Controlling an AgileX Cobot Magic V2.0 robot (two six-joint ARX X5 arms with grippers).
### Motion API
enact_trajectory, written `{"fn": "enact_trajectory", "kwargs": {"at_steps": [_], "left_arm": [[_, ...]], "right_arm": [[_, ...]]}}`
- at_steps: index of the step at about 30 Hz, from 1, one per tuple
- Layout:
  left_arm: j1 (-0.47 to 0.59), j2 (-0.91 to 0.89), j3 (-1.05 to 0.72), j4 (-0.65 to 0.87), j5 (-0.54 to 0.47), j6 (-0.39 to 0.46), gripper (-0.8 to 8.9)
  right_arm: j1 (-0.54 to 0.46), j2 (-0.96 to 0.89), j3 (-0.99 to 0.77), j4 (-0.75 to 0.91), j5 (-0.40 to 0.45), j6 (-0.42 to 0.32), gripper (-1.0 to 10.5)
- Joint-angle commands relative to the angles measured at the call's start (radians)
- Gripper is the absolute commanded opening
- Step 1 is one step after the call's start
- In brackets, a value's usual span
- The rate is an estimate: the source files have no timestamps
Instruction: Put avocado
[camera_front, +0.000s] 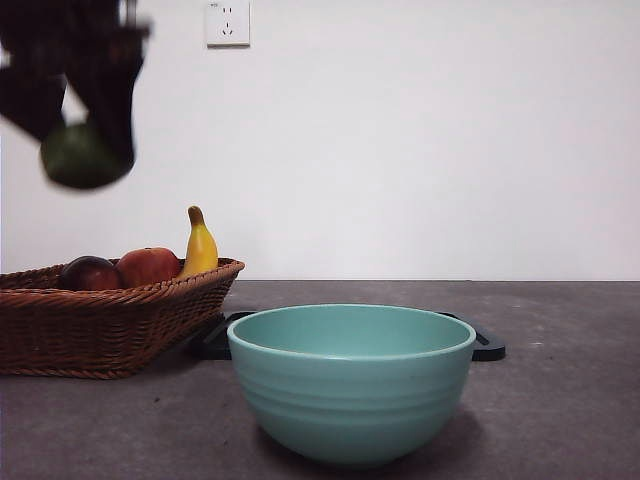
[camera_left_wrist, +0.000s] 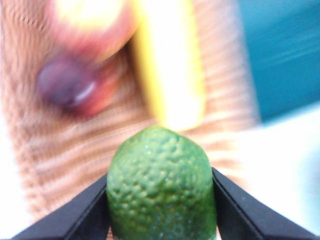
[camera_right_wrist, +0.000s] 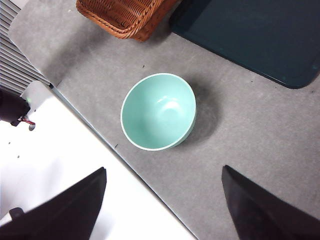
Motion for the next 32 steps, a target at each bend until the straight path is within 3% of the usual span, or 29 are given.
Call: {"fn": "enact_trajectory", "kwargs": {"at_steps": [1, 4, 11, 19, 27, 32], "left_arm": [[-0.047, -0.053, 0.013, -0.01, 0.095, -0.027, 2.35], [-0.12, -0.108, 0.013, -0.014, 0.144, -0.042, 2.35], [-0.314, -0.103, 0.013, -0.019, 0.146, -0.053, 2.35], [-0.476, 0.038, 0.013, 0.047, 0.146, -0.053, 2.35], [-0.574, 0.191, 0.013, 0.112, 0.141, -0.042, 2.35], [-0.633, 0.297, 0.013, 0.12, 0.049, -0.011, 2.35]], "right_arm": [[0.005, 0.008, 0.02, 0.003, -0.002, -0.003, 3.7], [0.005, 0.008, 0.02, 0.003, -0.002, -0.003, 3.7], [0.005, 0.008, 0.02, 0.003, -0.002, -0.002, 3.7], [0.005, 0.007, 0.021, 0.004, 0.001, -0.003, 3.7], [0.005, 0.007, 0.021, 0.004, 0.005, -0.002, 3.7], [0.005, 0.007, 0.021, 0.004, 0.005, 0.0, 3.7]]}}
